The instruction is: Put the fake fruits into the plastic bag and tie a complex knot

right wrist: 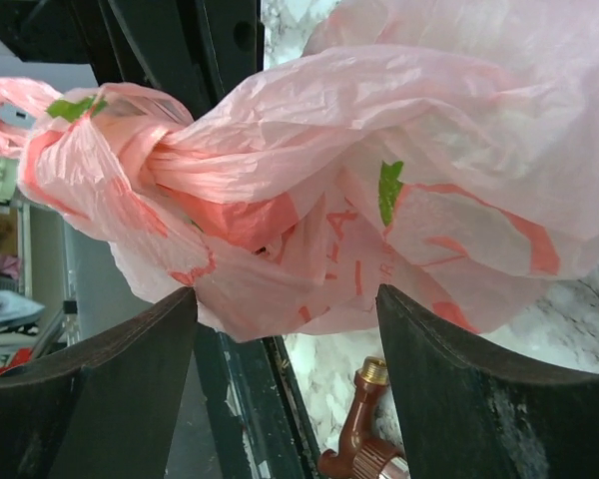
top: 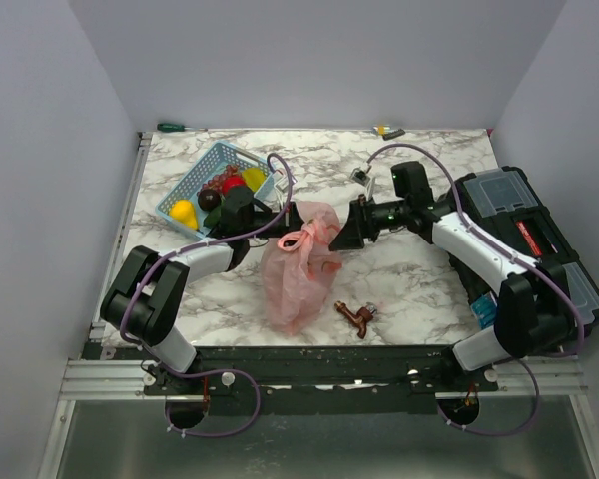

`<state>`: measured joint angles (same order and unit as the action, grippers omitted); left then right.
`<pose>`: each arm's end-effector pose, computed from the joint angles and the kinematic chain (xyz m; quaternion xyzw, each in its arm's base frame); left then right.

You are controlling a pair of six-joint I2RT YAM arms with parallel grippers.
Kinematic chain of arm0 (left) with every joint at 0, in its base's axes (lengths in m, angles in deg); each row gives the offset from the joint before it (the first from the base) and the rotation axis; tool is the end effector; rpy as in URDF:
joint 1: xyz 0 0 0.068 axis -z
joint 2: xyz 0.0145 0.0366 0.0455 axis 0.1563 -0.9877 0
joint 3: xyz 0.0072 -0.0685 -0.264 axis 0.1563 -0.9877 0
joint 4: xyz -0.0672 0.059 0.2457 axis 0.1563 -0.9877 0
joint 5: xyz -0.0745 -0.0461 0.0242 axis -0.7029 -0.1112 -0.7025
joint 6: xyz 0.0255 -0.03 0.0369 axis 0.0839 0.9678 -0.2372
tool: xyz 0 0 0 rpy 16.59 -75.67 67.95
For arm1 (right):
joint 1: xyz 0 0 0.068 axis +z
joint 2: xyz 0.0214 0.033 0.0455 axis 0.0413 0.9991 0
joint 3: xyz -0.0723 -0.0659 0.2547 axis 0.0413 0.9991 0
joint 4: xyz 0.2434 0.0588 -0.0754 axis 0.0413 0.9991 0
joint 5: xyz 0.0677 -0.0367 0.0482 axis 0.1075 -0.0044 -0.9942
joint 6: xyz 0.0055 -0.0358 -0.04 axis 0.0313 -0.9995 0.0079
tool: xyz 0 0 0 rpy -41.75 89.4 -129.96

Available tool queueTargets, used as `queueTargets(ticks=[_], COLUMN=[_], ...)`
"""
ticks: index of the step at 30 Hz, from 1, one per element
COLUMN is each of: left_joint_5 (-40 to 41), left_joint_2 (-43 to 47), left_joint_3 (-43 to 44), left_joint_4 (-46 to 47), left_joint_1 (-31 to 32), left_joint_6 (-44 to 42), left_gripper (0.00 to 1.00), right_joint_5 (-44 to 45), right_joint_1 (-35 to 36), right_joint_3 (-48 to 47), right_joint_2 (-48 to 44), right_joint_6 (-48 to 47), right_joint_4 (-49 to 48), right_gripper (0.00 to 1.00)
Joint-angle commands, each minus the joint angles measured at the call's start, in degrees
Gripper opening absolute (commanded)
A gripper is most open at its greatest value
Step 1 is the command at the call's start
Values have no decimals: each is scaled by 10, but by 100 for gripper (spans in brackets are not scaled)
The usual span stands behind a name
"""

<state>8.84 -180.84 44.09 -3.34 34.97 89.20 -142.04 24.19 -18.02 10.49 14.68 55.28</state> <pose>0.2810 -0.1719 0.2290 0.2070 0.6926 -0.6538 0.2234 0.2830 0.1452 0.2712 -0.2878 0.7756 0.5086 0.2385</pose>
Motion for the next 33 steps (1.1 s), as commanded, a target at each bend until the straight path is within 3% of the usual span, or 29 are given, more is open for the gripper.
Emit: queueTargets(ticks=[1,18,21,27,33], left_joint_5=[12,-27,-42,-31,-27], left_joint_2=[-13,-45,-32,11,-9], left_joint_3=[9,1,-12,-2,22], left_joint_4=[82,188,144,-71,-43], left_joint_1=[0,29,29,38,41], left_joint_6=[55,140,107,-62,-44], left_gripper=[0,0,0,0,0], right_joint_5=[-9,-9,-11,-13,-11], right_joint_1=[28,88,88,87,89], right_joint_3=[20,-19,-43,-58,-49], right_joint_2=[16,86,78,85,87], right_joint_6=[24,91,58,46,77], right_joint_4=[-48,-197,-158,-140,-164], right_gripper=[78,85,88,90,88])
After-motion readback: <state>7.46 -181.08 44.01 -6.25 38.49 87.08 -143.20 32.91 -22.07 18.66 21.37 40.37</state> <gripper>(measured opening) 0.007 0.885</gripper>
